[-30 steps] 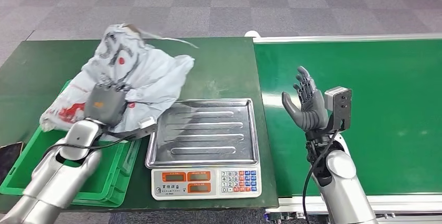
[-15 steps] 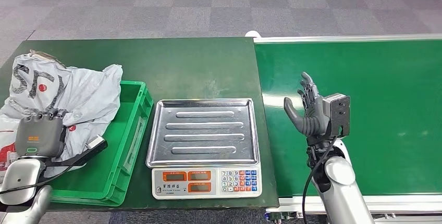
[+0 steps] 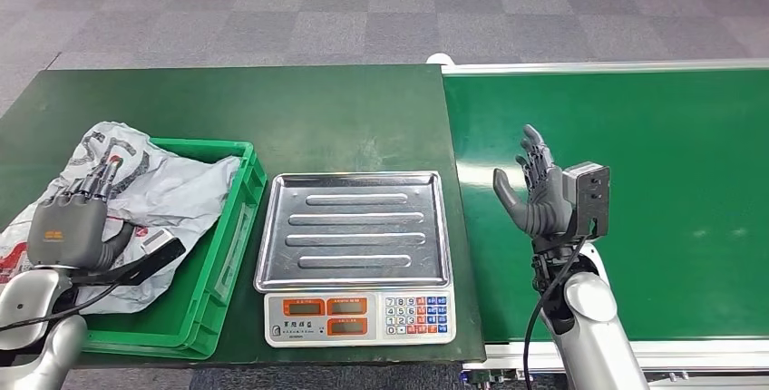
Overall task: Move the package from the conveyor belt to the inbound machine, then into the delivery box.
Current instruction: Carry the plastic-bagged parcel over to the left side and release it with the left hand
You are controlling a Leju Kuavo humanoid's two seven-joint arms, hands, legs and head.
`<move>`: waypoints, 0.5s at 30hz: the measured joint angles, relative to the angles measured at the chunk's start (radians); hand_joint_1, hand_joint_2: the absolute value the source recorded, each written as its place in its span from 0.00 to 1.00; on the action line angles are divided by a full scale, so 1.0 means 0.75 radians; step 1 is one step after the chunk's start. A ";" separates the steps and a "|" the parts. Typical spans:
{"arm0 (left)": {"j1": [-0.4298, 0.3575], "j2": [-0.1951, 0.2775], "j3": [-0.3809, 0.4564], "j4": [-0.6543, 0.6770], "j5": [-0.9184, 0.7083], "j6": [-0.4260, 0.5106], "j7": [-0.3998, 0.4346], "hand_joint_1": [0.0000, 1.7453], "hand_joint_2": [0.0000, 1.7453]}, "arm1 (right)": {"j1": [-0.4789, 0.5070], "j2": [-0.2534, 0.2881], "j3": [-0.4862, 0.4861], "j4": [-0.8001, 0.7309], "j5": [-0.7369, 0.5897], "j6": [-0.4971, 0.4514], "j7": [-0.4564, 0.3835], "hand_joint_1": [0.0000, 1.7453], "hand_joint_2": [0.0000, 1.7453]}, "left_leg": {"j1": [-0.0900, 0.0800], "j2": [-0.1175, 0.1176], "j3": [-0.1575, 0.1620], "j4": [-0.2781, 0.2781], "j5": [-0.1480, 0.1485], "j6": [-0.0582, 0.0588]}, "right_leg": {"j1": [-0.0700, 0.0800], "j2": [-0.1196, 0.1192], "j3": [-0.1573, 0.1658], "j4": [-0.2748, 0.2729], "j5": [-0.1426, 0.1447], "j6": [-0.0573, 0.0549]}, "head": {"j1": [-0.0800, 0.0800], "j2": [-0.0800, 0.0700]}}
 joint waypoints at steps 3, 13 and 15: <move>-0.011 0.000 -0.009 0.002 0.018 -0.004 -0.009 0.00 1.00 | 0.001 0.000 0.000 0.000 0.000 0.000 0.000 0.00 1.00 | 0.000 0.000 0.000 0.000 0.000 0.000 | 0.000 0.000 0.000 0.000 0.000 0.000 | 0.000 0.000; -0.088 -0.001 -0.064 0.038 0.171 -0.037 -0.056 0.00 1.00 | 0.001 -0.011 0.000 0.001 -0.008 -0.004 0.009 0.00 1.00 | 0.000 0.001 0.000 0.000 0.000 0.000 | 0.000 0.001 0.000 0.000 0.000 0.000 | 0.000 0.000; -0.094 -0.001 -0.070 0.043 0.181 -0.038 -0.057 0.00 1.00 | 0.001 -0.013 0.000 0.001 -0.010 -0.004 0.009 0.00 1.00 | 0.000 0.000 0.000 0.000 0.000 0.000 | 0.000 0.001 0.000 0.000 0.000 0.000 | 0.000 0.000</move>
